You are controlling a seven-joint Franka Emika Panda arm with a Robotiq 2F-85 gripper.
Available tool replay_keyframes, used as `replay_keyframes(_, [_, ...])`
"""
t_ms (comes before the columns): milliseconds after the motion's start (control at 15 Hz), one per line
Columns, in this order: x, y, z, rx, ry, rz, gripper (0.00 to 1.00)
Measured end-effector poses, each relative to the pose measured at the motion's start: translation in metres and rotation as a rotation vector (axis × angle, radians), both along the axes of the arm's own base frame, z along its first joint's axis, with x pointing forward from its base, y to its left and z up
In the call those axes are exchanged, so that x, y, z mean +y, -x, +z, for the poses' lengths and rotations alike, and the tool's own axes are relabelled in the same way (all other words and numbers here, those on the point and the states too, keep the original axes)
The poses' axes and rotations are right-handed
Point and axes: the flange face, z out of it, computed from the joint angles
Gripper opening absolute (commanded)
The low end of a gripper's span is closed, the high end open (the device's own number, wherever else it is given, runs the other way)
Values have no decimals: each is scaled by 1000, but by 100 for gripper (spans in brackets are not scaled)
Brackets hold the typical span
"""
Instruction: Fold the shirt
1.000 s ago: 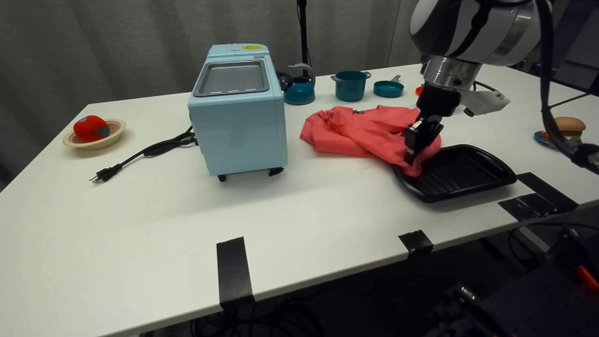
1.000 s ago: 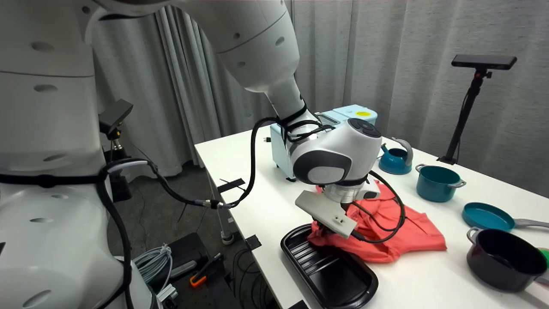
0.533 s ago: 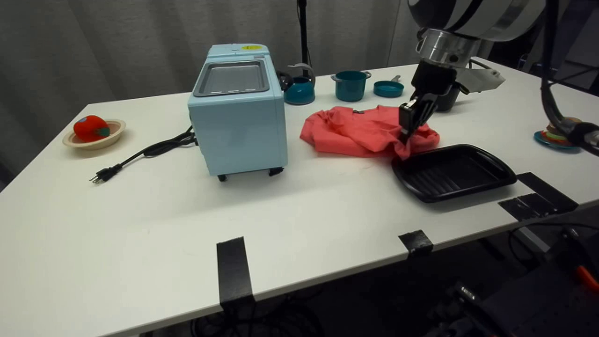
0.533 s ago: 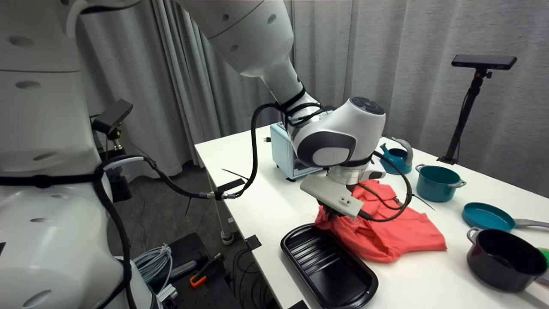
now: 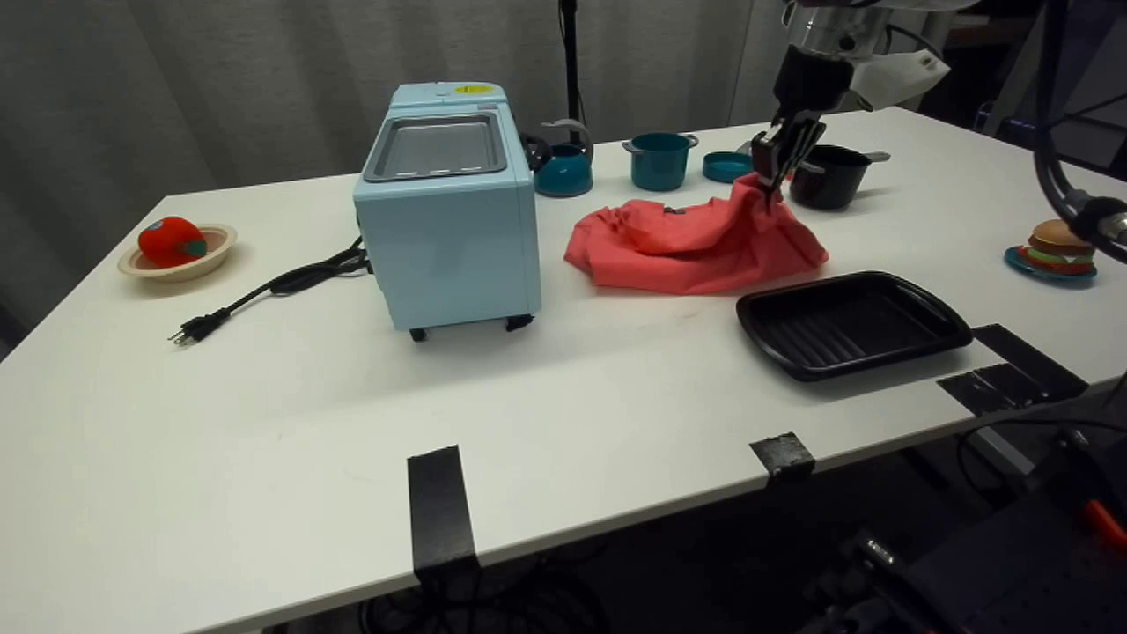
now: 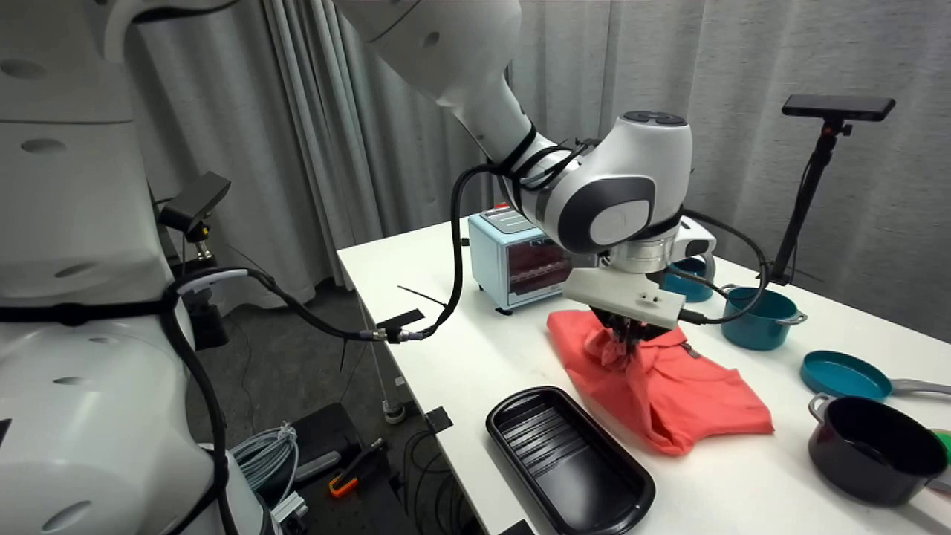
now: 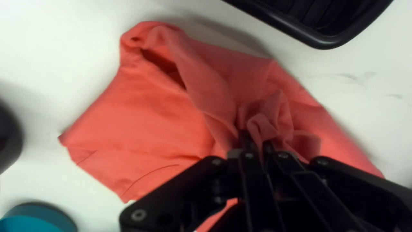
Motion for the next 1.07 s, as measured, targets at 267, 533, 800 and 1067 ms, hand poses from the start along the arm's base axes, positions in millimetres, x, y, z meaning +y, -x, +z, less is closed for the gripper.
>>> replay_keyframes(267, [-20,-18,14,-76,138,-3,1])
replay_keyframes(533, [-33,-32,17,-137,259,6,39])
replay_keyframes(800, [-42,-45,19,-219,359,20,68])
replay_keyframes(1067, [-44,-52,25,-303,427,27,98])
